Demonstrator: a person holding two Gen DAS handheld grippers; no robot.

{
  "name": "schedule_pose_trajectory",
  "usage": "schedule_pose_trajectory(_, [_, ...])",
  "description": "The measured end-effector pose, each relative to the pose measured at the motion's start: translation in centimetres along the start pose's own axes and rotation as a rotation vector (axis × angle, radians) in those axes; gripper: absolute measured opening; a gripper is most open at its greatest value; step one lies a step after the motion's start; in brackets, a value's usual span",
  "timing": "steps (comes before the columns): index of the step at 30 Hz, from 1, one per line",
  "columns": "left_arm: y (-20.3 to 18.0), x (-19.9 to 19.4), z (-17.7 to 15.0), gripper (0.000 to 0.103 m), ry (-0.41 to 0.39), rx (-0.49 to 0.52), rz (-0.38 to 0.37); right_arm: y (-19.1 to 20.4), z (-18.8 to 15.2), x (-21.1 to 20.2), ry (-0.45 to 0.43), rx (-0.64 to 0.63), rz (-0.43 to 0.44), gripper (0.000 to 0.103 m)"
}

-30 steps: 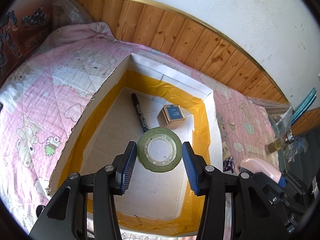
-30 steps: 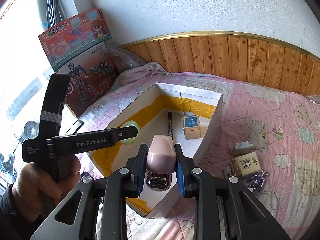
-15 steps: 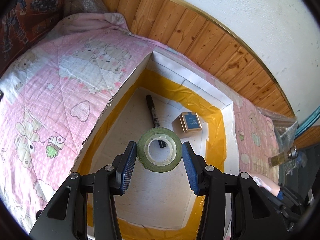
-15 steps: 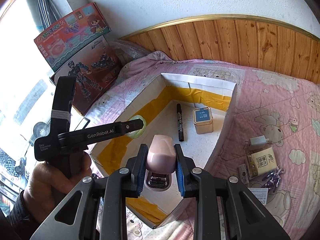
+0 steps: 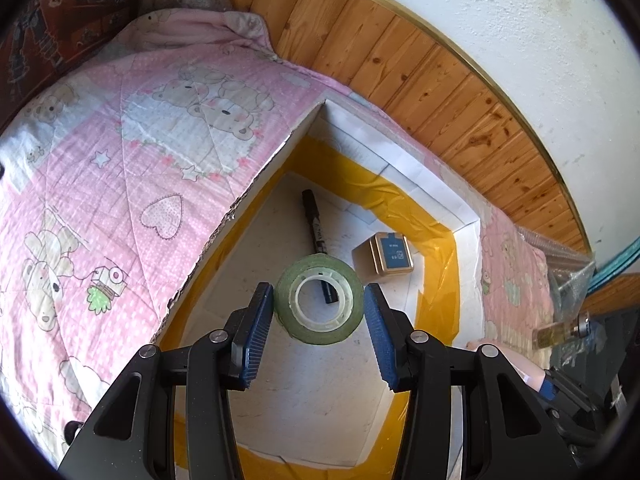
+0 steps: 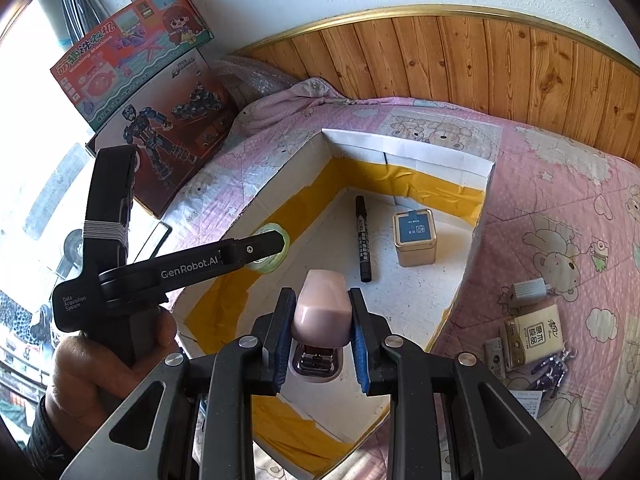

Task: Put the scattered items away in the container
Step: 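Lower the tape roll into the box with the left tool while the right tool lowers the stapler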

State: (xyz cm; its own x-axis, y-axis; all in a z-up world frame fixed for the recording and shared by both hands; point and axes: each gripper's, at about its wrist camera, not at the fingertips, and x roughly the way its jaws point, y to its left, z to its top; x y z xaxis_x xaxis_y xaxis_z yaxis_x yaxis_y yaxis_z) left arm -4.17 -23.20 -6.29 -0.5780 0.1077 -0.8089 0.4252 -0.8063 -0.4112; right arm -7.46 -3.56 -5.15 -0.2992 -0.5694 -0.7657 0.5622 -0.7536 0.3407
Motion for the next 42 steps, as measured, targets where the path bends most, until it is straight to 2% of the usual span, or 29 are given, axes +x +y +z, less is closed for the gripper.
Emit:
schedule_pose_trajectory(15, [0.6,1.6,1.5,0.048,0.02,-0.049,0.001,-0.2,1.8,3.4,0.111,0.0,-0.038,0.027])
schedule_pose_trajectory(31, [0.6,3.4,2.5,0.048,0.035,-0.073,-0.008,-0.2,3.8,7.7,0.21,-0.079,-0.123,0.027])
schedule_pose_trajectory(42, [-0.3,5.4,2.8,0.048,0.087,-0.007,0.028,-0.1,4.7,10.4,0.257,-0.129,-0.167,0.027])
